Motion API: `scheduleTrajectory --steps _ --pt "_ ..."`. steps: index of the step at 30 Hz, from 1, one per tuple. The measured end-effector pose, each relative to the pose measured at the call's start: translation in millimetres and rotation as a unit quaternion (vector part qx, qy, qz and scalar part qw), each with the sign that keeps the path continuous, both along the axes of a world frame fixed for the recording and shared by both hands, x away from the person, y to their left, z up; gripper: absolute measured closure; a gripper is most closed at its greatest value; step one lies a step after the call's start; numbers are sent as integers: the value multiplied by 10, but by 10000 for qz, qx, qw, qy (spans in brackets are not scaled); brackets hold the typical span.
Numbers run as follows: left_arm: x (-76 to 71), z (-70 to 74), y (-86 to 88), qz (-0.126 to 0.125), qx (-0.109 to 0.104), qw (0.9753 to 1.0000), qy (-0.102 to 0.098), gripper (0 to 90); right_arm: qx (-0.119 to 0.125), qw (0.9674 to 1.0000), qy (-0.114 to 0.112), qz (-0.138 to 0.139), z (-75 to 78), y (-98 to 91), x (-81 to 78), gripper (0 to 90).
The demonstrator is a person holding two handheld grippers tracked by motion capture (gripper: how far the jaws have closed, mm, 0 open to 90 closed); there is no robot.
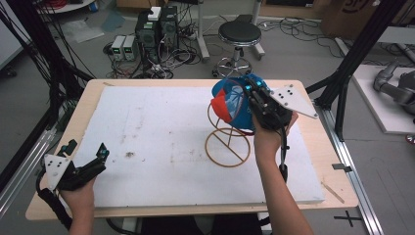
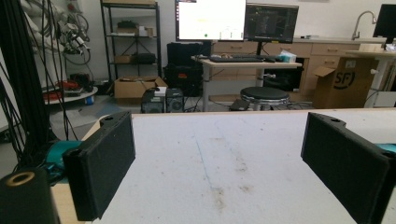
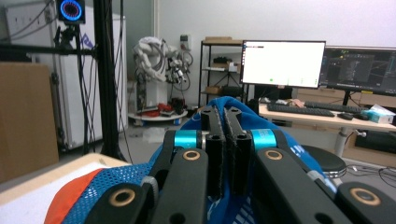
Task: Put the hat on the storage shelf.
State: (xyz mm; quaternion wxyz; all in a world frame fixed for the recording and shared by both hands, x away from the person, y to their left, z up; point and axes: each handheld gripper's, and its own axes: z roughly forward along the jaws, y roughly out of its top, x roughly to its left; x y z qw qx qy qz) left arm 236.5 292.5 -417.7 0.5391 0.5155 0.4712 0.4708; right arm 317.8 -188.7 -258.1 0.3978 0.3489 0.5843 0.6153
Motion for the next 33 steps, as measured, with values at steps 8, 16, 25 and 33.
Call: scheduleTrajectory --steps 8,16,25,33 --pt "-1 -1 -5 1 -2 10000 4 103 -355 9992 185 -36 -45 68 53 852" --pt "4 -4 -1 13 -3 10000 18 103 -477 9986 232 -39 -12 107 91 807" --pt "6 -5 3 6 0 10000 23 103 -467 9988 117 -14 97 126 79 777" --pt "6 -5 3 3 2 10000 22 103 -410 9991 58 -20 141 100 62 760"
